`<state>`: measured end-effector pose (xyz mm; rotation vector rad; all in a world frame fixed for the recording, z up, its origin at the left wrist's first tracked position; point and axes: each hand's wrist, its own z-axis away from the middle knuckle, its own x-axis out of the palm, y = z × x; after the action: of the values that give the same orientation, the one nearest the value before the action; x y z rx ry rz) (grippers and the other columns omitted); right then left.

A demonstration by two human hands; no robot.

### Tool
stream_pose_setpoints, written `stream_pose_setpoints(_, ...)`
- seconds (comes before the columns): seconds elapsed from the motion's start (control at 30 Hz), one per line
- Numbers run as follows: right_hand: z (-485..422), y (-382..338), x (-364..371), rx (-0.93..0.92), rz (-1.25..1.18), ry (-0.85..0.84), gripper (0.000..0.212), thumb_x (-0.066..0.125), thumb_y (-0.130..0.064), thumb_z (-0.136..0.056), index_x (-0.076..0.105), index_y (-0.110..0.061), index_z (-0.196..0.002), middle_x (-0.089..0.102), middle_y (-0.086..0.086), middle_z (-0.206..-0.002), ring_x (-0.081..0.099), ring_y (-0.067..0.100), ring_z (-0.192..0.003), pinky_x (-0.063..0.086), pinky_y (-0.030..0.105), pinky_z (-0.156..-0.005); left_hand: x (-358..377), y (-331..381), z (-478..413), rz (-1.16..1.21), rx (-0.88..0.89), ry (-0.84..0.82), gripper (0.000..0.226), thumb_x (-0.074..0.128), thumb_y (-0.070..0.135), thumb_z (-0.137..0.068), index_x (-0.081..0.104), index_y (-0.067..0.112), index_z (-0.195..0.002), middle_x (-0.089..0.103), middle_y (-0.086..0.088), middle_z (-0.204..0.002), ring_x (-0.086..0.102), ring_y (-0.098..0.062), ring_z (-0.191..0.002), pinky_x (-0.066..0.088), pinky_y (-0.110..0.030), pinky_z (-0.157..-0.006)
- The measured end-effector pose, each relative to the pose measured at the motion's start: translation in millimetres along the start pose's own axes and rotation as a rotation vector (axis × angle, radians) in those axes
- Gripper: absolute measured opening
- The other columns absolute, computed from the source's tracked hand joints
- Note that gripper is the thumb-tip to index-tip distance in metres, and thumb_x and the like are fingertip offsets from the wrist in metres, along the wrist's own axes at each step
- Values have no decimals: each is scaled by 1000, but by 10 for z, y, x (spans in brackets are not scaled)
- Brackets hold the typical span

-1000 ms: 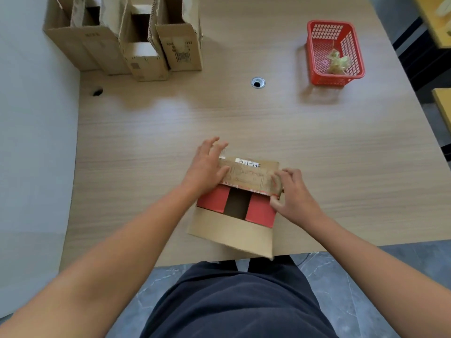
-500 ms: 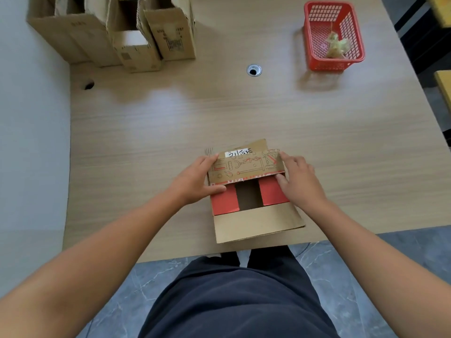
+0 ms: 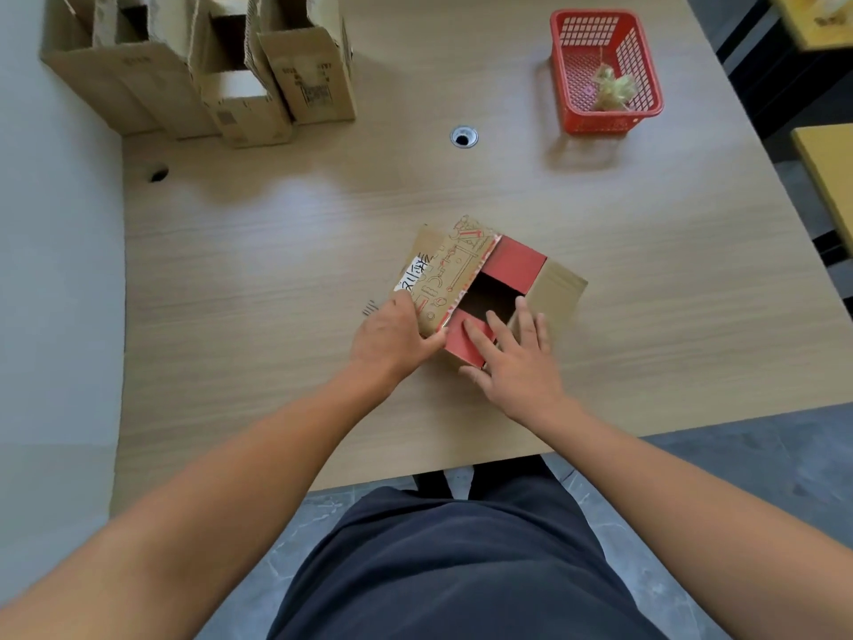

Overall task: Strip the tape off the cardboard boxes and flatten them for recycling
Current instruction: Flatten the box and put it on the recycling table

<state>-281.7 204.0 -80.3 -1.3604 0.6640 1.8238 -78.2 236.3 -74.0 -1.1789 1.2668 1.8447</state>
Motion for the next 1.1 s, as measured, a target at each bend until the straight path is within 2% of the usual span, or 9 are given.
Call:
stream_pose_setpoints(0.13,-50,96,98,-39,-11,2,74,24,-70,-99,6,-39,-163,11,5,-172,-27,41,-152,-15,58,-123,-54,-7,-72,-132,113,-77,56,57,59,-91,51,7,-111,67,-12,-102,67,-33,-91,44,-37,-64)
stream_pose_setpoints(0.37,-216,424,11,-177,-43,-28,73,38,-65,-101,11,-38,-163,3,3,-173,-30,34,-152,-21,52,-122,-173,-13,-107,-270,144,-96,76,43,86,-79,52,17,-110,69,-4,-99,66,-25,-85,47,-34,-60)
stream_pose_setpoints(0.5,-189,537,-87,-212,-134,12,70,57,-56,-98,29,-39,-160,7,9,-172,-12,29,-158,-12,49,-126,-193,21,-163,-139,314,-85,91,64,82,-71,45,22,-136,43,-3,-140,46,-28,-124,52,-45,-92)
stream_pose_setpoints(0.57,-136,570,-104,-250,-163,42,66,61,-51,-97,37,-38,-157,8,10,-172,-8,28,-159,-10,50,-126,-220,9,-230,-50,498,-188,91,70,73,-75,40,28,-148,30,-2,-156,30,-31,-142,38,-50,-114)
stream_pose_setpoints(0.67,-93,602,-133,-299,-161,48,62,66,-47,-95,44,-38,-153,5,8,-172,-11,27,-158,-10,51,-126,-210,84,-295,-93,716,-286,74,54,72,-86,47,33,-149,27,1,-164,21,-28,-151,20,-49,-122)
stream_pose_setpoints(0.8,-72,707,-234,-248,-361,30,57,67,-38,-94,52,-34,-149,14,5,-170,2,25,-158,-5,46,-128,-211,242,-457,184,401,-170,60,48,63,-95,58,22,-139,47,0,-148,37,-21,-141,31,-48,-118)
stream_pose_setpoints(0.93,-217,715,-384,-93,-493,243,52,62,-31,-99,53,-17,-148,46,4,-153,42,27,-140,35,52,-114,-172,394,-813,63,140,-12,68,60,64,-89,49,21,-141,47,-2,-141,38,-23,-136,38,-42,-112)
stream_pose_setpoints(1.0,-416,715,-479,-62,-466,308,54,60,-30,-101,48,-12,-150,50,5,-150,45,29,-137,36,50,-114,-137,491,-988,1,79,-8,76,60,73,-84,49,23,-139,47,-2,-140,38,-25,-135,41,-42,-107)
stream_pose_setpoints(1.1,-786,739,-568,-40,-380,218,64,54,-36,-103,33,-11,-159,35,7,-162,27,30,-151,17,48,-125,-78,572,-1205,-72,-16,-80,73,58,80,-80,57,23,-126,52,-2,-127,41,-26,-126,46,-41,-94)
